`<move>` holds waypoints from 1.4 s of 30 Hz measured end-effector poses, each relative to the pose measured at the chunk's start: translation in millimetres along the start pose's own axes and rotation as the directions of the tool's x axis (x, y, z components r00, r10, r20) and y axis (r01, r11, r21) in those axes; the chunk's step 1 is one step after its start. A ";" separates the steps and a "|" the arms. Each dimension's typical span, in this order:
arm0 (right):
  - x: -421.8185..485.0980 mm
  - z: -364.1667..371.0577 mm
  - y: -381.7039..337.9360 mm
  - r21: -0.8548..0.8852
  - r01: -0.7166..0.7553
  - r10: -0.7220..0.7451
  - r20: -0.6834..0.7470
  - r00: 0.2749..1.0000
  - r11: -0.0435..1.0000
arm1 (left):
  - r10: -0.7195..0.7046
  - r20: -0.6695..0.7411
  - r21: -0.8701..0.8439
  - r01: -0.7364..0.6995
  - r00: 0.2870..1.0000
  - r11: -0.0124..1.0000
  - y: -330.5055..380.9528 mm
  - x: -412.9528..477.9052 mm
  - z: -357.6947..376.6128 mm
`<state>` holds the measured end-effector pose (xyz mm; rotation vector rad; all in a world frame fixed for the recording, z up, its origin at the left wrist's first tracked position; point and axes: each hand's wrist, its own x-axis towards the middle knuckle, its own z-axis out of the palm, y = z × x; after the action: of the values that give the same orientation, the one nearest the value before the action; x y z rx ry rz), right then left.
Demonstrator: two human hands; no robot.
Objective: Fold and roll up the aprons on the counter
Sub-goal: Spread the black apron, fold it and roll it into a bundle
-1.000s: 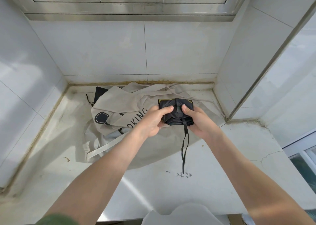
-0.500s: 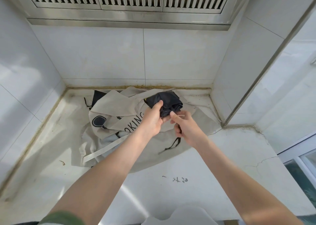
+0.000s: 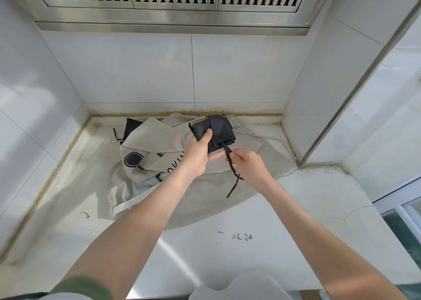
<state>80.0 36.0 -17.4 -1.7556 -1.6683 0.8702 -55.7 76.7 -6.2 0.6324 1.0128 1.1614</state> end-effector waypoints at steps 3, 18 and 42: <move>0.7 -4.0 2.1 0.002 -0.024 0.024 -0.008 1.000 1.000 | 0.025 0.024 0.073 -0.027 0.999 0.997 -1.6 -1.0 -9.0; 1.7 2.3 2.2 0.111 -0.250 0.236 0.127 0.963 0.962 | -0.077 0.152 0.475 -0.005 0.985 0.880 -22.9 -8.7 -10.0; -7.8 10.5 75.3 0.448 -0.311 0.266 0.163 0.950 0.838 | -0.141 -0.076 0.561 0.159 0.987 0.812 -95.6 3.0 -28.3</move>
<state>119.4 22.7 -81.5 -1.6539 -1.1204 1.3848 -38.6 47.4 -100.0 0.9845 1.4272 0.7196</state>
